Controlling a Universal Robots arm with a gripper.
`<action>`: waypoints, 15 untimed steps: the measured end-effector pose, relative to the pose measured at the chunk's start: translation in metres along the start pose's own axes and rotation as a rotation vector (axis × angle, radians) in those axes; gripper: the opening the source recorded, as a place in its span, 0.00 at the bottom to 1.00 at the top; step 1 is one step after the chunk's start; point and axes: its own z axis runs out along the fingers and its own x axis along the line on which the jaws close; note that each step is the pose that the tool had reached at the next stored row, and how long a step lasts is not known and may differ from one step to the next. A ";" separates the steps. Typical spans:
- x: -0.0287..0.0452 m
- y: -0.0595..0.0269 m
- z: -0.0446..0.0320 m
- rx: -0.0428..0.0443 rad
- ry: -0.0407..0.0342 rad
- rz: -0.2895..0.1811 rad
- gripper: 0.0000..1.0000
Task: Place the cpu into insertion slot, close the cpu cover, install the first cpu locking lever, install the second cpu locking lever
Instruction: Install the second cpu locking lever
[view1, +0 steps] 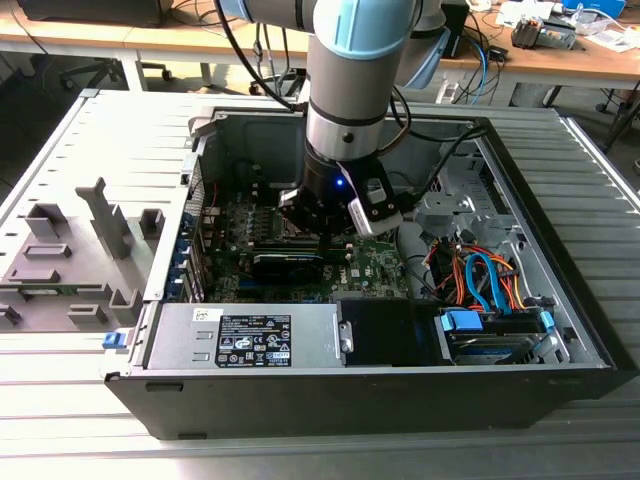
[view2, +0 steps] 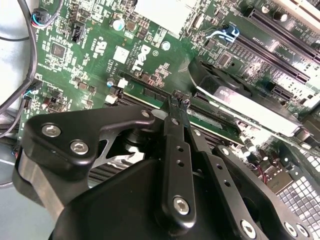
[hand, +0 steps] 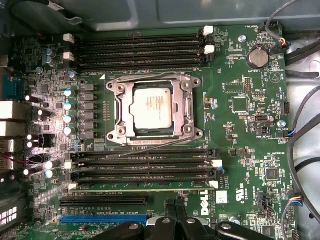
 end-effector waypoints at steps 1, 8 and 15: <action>0.0000 -0.0003 0.0000 0.0000 0.0000 0.000 0.11; -0.0001 -0.0026 0.0003 -0.0001 0.0000 0.000 0.11; -0.0002 -0.0053 0.0005 0.0000 0.0000 0.000 0.11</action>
